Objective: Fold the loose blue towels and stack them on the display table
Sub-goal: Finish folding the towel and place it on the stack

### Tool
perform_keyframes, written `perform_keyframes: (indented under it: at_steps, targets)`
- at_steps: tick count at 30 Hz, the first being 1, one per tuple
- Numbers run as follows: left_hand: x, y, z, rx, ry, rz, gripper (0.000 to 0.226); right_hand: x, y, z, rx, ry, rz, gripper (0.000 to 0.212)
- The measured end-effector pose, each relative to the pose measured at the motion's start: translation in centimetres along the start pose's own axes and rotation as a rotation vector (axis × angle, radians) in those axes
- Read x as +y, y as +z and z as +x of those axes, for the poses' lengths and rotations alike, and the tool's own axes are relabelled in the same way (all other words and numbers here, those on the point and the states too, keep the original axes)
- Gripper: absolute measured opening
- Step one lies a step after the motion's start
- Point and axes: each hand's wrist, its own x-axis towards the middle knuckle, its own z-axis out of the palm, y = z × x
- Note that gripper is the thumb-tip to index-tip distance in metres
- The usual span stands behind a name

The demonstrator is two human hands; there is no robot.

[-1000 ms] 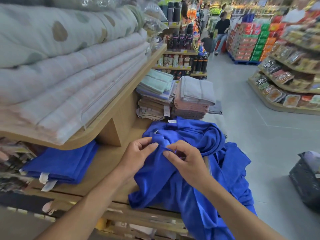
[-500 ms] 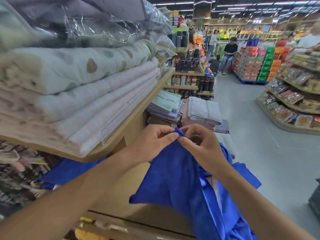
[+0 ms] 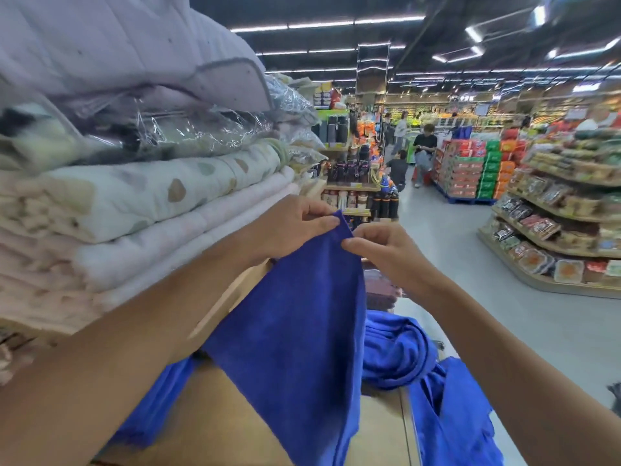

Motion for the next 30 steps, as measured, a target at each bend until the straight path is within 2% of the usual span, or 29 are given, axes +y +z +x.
perform_keyframes:
  at_steps: [4,8,14,17,21,26,30]
  targets:
    - [-1.8,1.0,0.1,-0.005,-0.016,-0.093,0.017,0.3,-0.1,-0.2,-0.038,0.044,-0.104,0.027]
    - [-2.6,1.1,0.5,0.111,-0.055,-0.209,0.016,0.9,-0.5,-0.7,-0.139,0.085,-0.303,0.035]
    - [-2.3,0.8,1.3,0.238,-0.012,-0.288,0.014,2.4,-0.8,-1.4,-0.046,0.138,-0.693,0.038]
    - [-2.3,1.1,1.4,0.226,0.005,-0.301,0.014,3.1,0.4,-1.9,0.044,0.167,-0.710,0.049]
    - [-2.4,1.5,1.3,0.196,0.031,-0.281,0.015,3.3,1.0,-2.3,0.191,0.144,-0.803,0.040]
    - [-2.4,0.9,1.2,0.272,0.043,-0.256,0.016,3.3,0.2,-2.5,0.160,0.146,-0.892,0.032]
    - [-2.7,0.1,1.3,0.376,0.026,-0.296,0.015,4.3,-1.2,-2.8,0.116,0.169,-0.849,0.029]
